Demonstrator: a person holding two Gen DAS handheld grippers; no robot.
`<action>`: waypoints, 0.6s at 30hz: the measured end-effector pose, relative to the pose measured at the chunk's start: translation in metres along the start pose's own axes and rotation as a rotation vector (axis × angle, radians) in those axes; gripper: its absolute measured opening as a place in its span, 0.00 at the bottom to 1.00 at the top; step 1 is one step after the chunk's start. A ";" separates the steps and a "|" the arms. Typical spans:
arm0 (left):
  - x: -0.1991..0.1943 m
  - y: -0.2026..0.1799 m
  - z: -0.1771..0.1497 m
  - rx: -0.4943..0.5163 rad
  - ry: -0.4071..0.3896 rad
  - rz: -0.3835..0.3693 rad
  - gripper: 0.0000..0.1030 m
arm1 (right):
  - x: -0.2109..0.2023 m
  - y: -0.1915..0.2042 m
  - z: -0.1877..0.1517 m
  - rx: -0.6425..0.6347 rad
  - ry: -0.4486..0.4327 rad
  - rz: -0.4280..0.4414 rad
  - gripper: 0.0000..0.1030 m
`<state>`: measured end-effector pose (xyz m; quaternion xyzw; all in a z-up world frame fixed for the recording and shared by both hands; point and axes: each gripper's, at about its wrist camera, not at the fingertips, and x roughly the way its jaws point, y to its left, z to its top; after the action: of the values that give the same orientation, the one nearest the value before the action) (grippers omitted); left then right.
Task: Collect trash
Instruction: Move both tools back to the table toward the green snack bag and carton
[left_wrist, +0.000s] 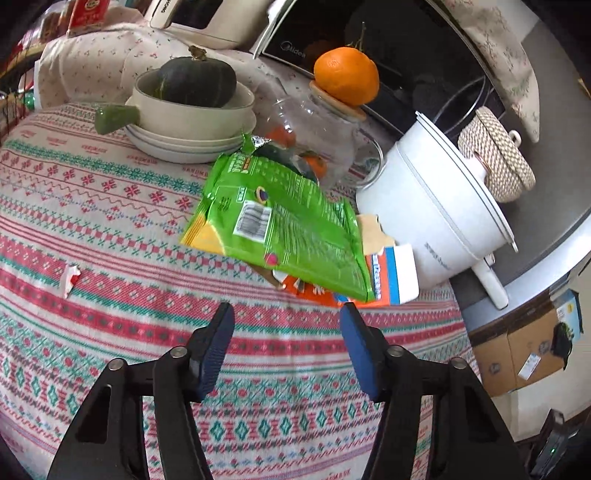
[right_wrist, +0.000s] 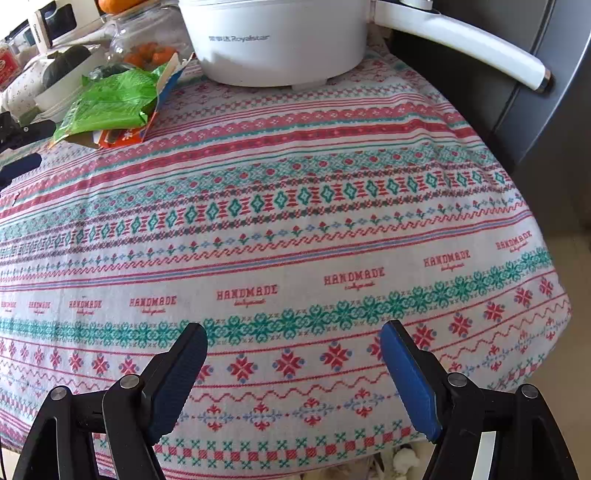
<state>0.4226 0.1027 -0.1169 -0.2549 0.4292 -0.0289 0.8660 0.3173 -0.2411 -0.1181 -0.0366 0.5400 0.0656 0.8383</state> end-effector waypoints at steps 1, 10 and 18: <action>0.007 -0.001 0.005 -0.015 0.001 -0.001 0.52 | 0.001 -0.004 0.002 0.007 0.001 -0.001 0.78; 0.045 -0.010 0.025 -0.121 -0.019 0.025 0.33 | 0.011 -0.023 0.003 0.055 0.027 0.003 0.78; 0.059 0.020 0.032 -0.320 0.017 -0.006 0.24 | 0.011 -0.021 0.001 0.062 0.035 0.002 0.78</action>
<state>0.4810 0.1179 -0.1537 -0.3905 0.4348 0.0351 0.8107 0.3260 -0.2605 -0.1276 -0.0115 0.5564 0.0489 0.8294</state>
